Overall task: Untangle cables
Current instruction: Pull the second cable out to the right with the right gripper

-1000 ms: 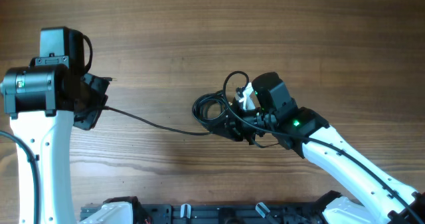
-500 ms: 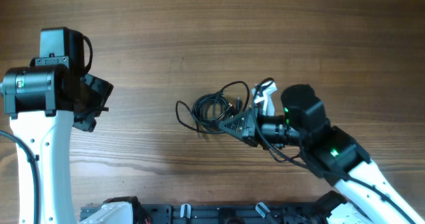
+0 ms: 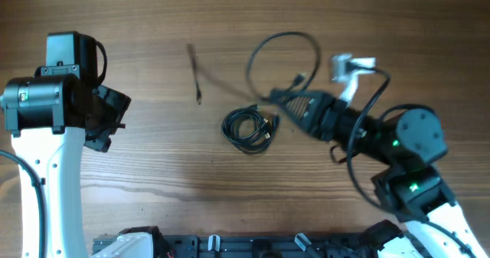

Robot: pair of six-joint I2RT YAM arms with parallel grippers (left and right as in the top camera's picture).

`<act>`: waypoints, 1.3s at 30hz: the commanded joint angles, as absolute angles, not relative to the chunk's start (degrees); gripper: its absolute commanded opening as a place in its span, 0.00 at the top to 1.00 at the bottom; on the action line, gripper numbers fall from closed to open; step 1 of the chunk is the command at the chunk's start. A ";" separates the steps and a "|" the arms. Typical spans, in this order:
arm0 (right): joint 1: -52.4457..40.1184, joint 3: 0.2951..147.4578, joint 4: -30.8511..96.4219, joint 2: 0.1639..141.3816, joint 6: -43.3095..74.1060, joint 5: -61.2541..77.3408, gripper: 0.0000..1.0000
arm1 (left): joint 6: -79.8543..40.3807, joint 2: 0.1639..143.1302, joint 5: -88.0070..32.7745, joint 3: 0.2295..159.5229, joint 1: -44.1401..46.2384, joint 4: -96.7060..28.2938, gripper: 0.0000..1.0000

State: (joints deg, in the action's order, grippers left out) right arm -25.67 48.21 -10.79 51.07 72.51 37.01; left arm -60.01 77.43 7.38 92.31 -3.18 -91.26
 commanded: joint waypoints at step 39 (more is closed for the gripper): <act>24.88 109.54 20.60 123.52 16.58 1.26 0.94 | -58.87 77.69 5.56 92.03 -3.60 -89.95 0.39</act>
